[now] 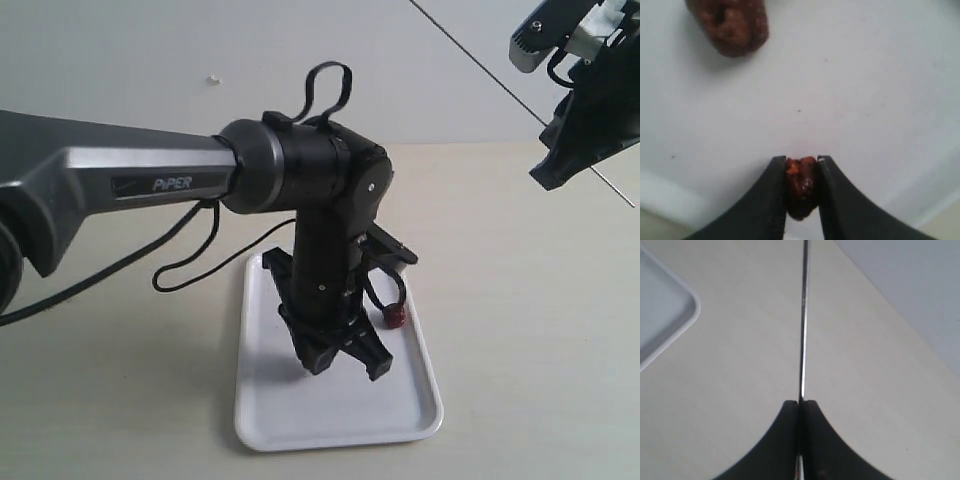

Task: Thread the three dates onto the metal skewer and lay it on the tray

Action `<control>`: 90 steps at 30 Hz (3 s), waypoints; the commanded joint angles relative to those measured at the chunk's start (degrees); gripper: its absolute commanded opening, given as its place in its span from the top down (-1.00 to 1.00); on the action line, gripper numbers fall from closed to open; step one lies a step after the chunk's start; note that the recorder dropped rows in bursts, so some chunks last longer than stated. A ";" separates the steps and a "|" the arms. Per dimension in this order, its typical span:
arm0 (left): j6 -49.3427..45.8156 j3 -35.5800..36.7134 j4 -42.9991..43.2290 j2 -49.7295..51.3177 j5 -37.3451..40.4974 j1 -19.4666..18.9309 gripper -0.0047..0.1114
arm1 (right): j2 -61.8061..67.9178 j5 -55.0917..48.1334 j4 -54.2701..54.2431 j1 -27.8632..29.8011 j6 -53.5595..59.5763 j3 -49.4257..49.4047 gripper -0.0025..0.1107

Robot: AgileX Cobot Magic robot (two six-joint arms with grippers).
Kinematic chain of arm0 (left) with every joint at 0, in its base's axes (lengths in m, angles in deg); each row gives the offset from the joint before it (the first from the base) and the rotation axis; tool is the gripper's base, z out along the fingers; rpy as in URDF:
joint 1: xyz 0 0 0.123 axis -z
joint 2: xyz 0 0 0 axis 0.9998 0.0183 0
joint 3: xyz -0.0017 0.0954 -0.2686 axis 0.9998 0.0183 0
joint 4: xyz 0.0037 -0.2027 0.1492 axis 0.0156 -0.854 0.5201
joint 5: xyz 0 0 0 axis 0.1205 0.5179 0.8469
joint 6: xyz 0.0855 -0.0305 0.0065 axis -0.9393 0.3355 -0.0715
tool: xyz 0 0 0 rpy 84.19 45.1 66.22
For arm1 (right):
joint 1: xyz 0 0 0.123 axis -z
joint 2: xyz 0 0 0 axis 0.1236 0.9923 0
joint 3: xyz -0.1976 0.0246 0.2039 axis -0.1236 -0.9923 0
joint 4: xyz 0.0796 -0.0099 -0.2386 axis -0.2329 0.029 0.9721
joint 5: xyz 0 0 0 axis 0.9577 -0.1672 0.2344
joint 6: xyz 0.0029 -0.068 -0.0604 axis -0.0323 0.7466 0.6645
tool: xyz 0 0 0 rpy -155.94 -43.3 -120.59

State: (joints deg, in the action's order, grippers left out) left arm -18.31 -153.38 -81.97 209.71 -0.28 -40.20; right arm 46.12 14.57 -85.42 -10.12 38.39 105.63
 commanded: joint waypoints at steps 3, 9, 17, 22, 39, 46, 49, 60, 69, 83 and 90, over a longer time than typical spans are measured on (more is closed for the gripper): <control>0.96 0.18 -0.08 -7.67 -4.36 -6.07 0.57 | -0.09 2.12 -7.22 0.36 0.08 -0.11 0.96; 2.43 0.18 -10.27 -15.21 -21.02 -16.46 0.57 | 0.41 6.22 -18.56 0.36 0.08 -0.11 0.96; -7.45 0.18 -51.41 -17.30 -29.67 -31.26 0.57 | 7.60 1.50 -38.09 0.36 9.15 -0.11 0.96; -14.26 0.18 -67.46 -16.93 -29.53 -34.97 0.57 | 14.99 -5.77 -55.62 0.36 26.20 -0.11 0.96; -14.49 0.18 -68.78 -16.93 -35.50 -34.85 0.57 | 28.94 -36.99 -90.30 0.36 54.66 -0.11 0.96; -15.29 0.18 -68.78 -16.93 -34.24 -34.17 0.57 | 31.19 -36.99 -94.49 0.36 55.12 -0.01 0.96; -15.91 0.18 -68.90 -16.93 -33.82 -33.79 0.57 | 31.29 -36.99 -95.24 0.07 55.12 -0.01 0.96; -20.16 0.18 -68.77 -16.93 -31.26 -33.80 0.57 | 31.29 -36.99 -97.19 -6.36 53.44 -0.01 0.96; -22.69 0.18 -68.89 -16.93 -30.94 -33.80 0.57 | 32.10 -36.99 -99.15 -6.34 51.58 -0.01 0.96; -22.91 0.18 -68.89 -16.93 -27.33 -33.80 0.57 | 32.09 -36.99 -99.52 -6.34 51.62 0.12 0.96; -22.91 0.18 -68.89 -16.93 -26.48 -33.80 0.57 | 32.09 -36.99 -99.46 -6.34 52.09 0.12 0.96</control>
State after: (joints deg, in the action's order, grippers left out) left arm -40.78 -153.38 -150.37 192.79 -27.31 -74.17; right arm 78.11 -21.71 -184.07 -16.37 89.77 105.63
